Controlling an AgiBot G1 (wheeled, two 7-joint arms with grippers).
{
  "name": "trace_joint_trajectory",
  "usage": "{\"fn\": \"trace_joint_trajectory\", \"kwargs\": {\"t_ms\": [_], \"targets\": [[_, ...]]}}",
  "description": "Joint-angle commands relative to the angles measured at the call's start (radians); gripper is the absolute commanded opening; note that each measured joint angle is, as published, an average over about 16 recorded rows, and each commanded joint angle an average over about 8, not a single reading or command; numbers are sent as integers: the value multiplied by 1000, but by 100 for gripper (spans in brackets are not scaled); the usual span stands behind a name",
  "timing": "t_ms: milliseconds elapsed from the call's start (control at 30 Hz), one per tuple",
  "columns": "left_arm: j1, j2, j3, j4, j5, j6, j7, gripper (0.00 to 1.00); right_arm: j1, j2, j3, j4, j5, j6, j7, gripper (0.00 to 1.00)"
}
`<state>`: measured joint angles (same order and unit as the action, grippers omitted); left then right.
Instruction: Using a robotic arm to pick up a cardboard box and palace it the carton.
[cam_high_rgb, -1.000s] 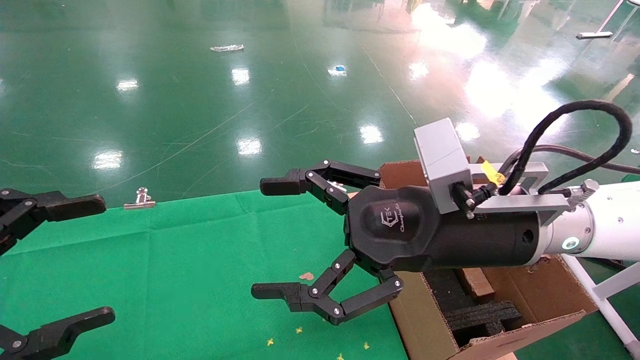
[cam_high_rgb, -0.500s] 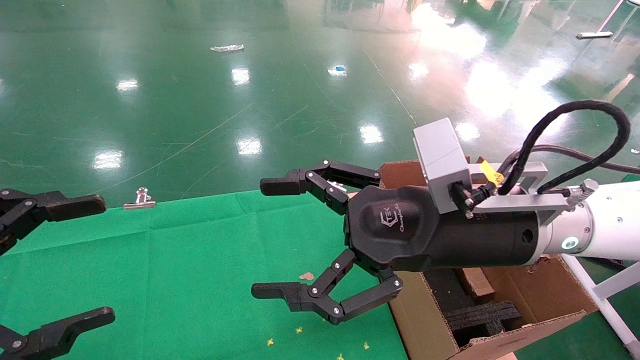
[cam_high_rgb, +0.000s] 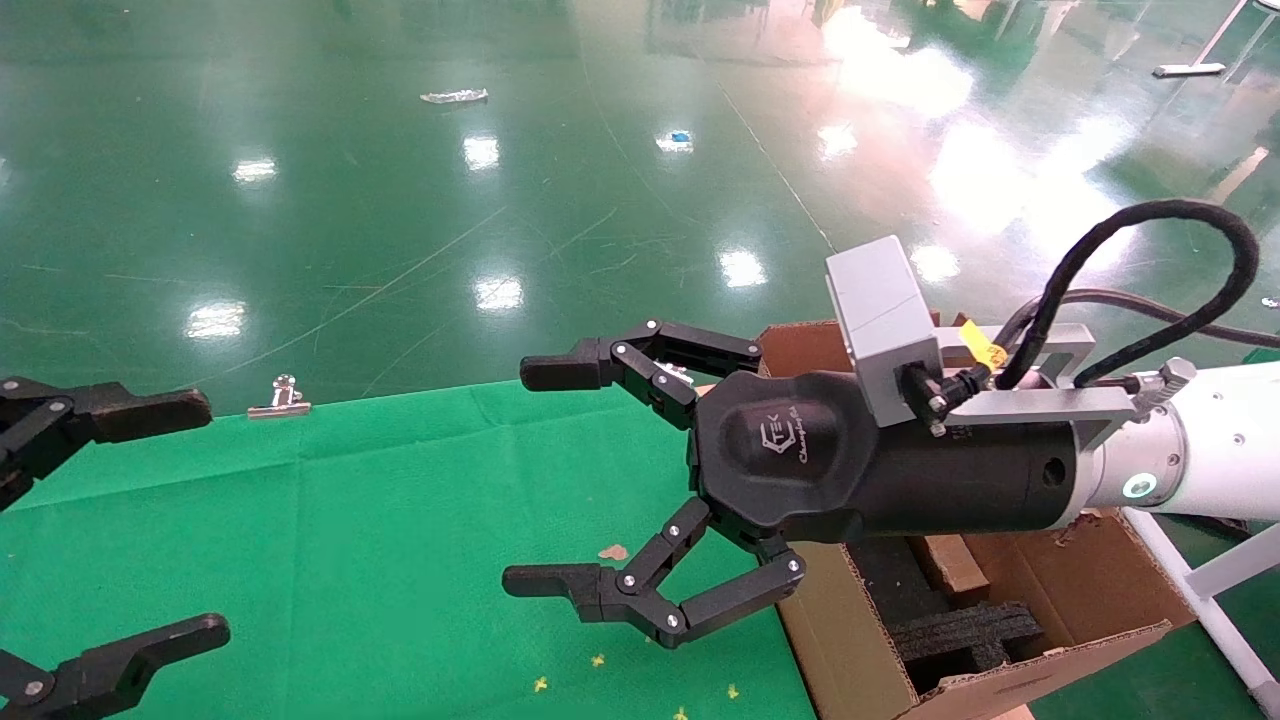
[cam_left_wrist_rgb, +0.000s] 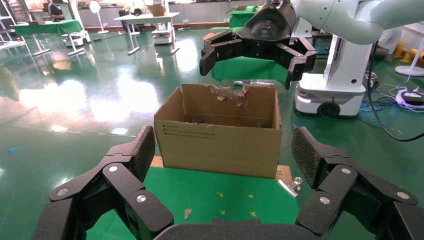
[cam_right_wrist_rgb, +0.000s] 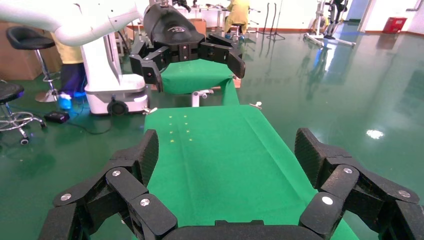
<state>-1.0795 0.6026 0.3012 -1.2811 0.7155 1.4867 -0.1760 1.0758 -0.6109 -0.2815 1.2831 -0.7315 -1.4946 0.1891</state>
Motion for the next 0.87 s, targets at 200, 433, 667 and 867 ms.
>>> {"fn": "trace_joint_trajectory", "kwargs": {"t_ms": [200,433,667,867], "targets": [[0,0,0,0,0,0,0,100,0,0,0,0,0,0,0,100],[0,0,0,0,0,0,0,100,0,0,0,0,0,0,0,100],[0,0,0,0,0,0,0,100,0,0,0,0,0,0,0,100],[0,0,0,0,0,0,0,100,0,0,0,0,0,0,0,100]]}}
